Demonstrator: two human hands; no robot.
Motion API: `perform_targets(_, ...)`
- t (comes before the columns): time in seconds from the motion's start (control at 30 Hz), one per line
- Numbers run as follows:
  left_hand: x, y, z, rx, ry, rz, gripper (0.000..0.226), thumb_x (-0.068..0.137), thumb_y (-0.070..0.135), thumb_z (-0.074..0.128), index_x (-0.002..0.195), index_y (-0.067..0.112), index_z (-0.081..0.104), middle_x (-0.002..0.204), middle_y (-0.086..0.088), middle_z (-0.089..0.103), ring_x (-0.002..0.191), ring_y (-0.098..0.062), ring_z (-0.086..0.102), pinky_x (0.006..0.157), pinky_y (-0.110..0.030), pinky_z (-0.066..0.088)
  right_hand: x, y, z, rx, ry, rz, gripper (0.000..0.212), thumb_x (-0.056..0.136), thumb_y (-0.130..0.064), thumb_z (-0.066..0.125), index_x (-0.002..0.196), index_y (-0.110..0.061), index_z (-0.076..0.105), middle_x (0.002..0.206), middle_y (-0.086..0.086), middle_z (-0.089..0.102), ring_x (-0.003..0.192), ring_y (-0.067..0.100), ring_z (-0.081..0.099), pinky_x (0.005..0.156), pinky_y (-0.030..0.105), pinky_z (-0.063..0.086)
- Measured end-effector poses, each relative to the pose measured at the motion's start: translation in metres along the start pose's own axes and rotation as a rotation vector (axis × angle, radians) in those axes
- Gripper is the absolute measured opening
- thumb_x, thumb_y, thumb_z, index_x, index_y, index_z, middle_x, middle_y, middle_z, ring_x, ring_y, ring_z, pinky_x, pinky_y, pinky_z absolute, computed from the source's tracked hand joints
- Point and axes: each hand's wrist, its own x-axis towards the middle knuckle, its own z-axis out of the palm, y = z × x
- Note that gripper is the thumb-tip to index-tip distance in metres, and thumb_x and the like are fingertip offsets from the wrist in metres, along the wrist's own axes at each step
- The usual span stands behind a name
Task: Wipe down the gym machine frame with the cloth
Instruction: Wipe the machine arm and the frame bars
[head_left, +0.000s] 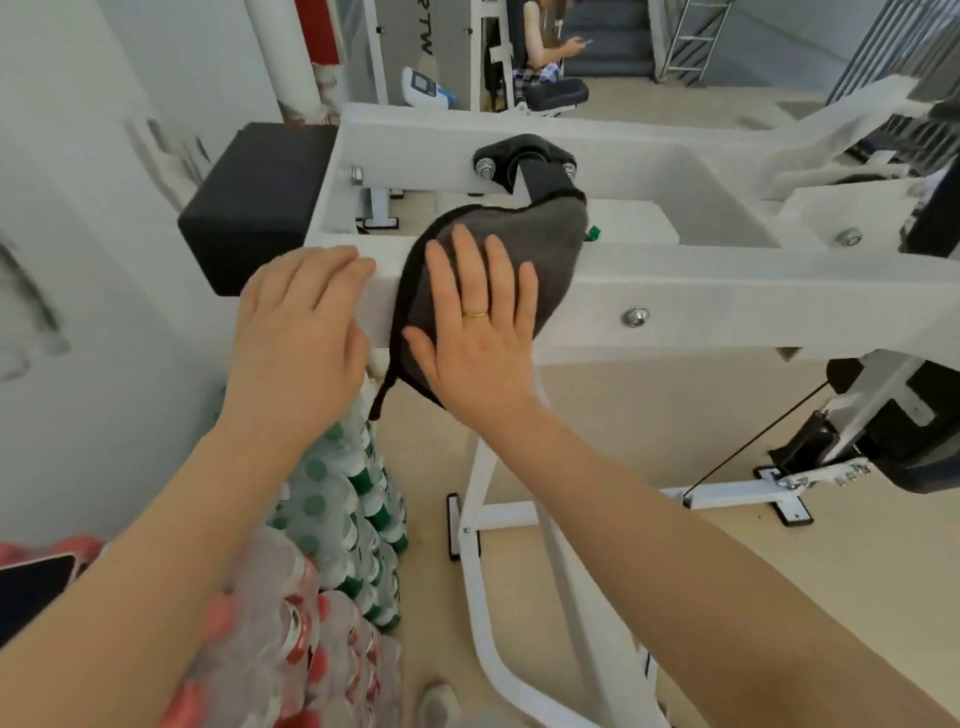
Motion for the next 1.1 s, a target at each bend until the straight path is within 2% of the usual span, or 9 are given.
perform_targets(0.1, -0.004, -0.014, -0.003, -0.065, -0.02, -0.024, 0.047, 0.078, 0.0, 0.043, 0.123, -0.01, 0.051, 0.124, -0.025, 0.054, 0.116, -0.041, 0.05, 0.101, -0.052, 0.037, 0.011, -0.044, 0.006, 0.02, 0.051, -0.008, 0.059, 0.081, -0.041, 0.061, 0.131, -0.012, 0.053, 0.134, 0.01, 0.053, 0.125, 0.03, 0.039, 0.107, 0.045, 0.023)
perform_targets(0.23, -0.008, -0.023, -0.003, -0.106, -0.031, 0.018, 0.048, 0.077, 0.002, 0.045, 0.123, -0.011, 0.05, 0.126, -0.026, 0.052, 0.117, -0.042, 0.05, 0.098, -0.055, 0.039, 0.012, -0.018, 0.002, -0.004, 0.051, -0.157, 0.057, 0.081, -0.045, 0.06, 0.13, -0.016, 0.055, 0.13, 0.009, 0.057, 0.118, 0.03, 0.054, 0.104, 0.042, 0.027)
perform_targets(0.33, -0.009, -0.023, 0.002, -0.084, 0.028, 0.044, 0.046, 0.076, 0.002, 0.053, 0.121, -0.008, 0.053, 0.124, -0.024, 0.054, 0.117, -0.041, 0.049, 0.101, -0.054, 0.035, 0.003, 0.028, -0.003, -0.098, 0.032, -0.12, 0.059, 0.084, -0.05, 0.054, 0.132, -0.017, 0.049, 0.129, 0.014, 0.056, 0.12, 0.032, 0.046, 0.104, 0.043, 0.026)
perform_targets(0.47, -0.006, -0.012, 0.011, -0.024, 0.074, 0.084, 0.044, 0.079, 0.01, 0.053, 0.122, 0.0, 0.053, 0.125, -0.017, 0.055, 0.125, -0.031, 0.041, 0.109, -0.05, 0.01, -0.017, 0.079, -0.012, -0.239, -0.021, 0.06, 0.063, 0.087, -0.057, 0.041, 0.131, -0.011, 0.036, 0.131, 0.021, 0.052, 0.122, 0.038, 0.044, 0.106, 0.048, 0.022)
perform_targets(0.6, -0.002, 0.009, 0.018, -0.024, 0.054, 0.187, 0.047, 0.079, 0.011, 0.052, 0.125, 0.0, 0.051, 0.127, -0.018, 0.054, 0.125, -0.035, 0.044, 0.11, -0.047, 0.005, -0.019, 0.075, -0.01, -0.163, -0.05, 0.156, 0.07, 0.085, -0.057, 0.042, 0.133, -0.007, 0.031, 0.137, 0.028, 0.042, 0.128, 0.046, 0.033, 0.108, 0.053, 0.011)
perform_targets(0.8, 0.008, 0.038, 0.02, -0.015, 0.021, 0.158, 0.052, 0.082, 0.015, 0.049, 0.132, 0.002, 0.046, 0.132, -0.019, 0.05, 0.126, -0.035, 0.043, 0.11, -0.045, 0.004, -0.006, 0.029, 0.002, -0.002, -0.006, -0.054, 0.056, 0.096, -0.049, 0.018, 0.136, -0.012, 0.032, 0.138, 0.016, 0.048, 0.131, 0.03, 0.029, 0.112, 0.043, 0.011)
perform_targets(0.9, 0.012, 0.054, 0.022, -0.025, 0.013, 0.145, 0.053, 0.078, 0.012, 0.053, 0.129, 0.0, 0.047, 0.132, -0.02, 0.049, 0.125, -0.035, 0.044, 0.11, -0.048, 0.009, -0.01, 0.07, -0.008, -0.053, -0.011, -0.097, 0.052, 0.094, -0.044, 0.032, 0.136, -0.014, 0.036, 0.135, 0.014, 0.051, 0.129, 0.029, 0.033, 0.11, 0.041, 0.019)
perform_targets(1.0, 0.016, 0.071, 0.028, -0.033, -0.022, 0.158, 0.055, 0.075, 0.01, 0.055, 0.128, -0.001, 0.047, 0.134, -0.021, 0.047, 0.125, -0.037, 0.044, 0.109, -0.052, 0.014, -0.024, 0.135, -0.026, -0.124, -0.083, 0.049, 0.058, 0.086, -0.042, 0.048, 0.132, -0.008, 0.042, 0.132, 0.02, 0.051, 0.125, 0.037, 0.04, 0.108, 0.046, 0.018)
perform_targets(1.1, 0.019, 0.085, 0.035, -0.008, -0.045, 0.197, 0.053, 0.078, 0.015, 0.049, 0.129, -0.001, 0.048, 0.134, -0.021, 0.048, 0.123, -0.037, 0.046, 0.108, -0.053, 0.017, -0.035, 0.187, -0.047, -0.13, -0.204, 0.19, 0.059, 0.086, -0.04, 0.048, 0.129, 0.0, 0.048, 0.134, 0.023, 0.047, 0.126, 0.043, 0.039, 0.11, 0.051, 0.017)
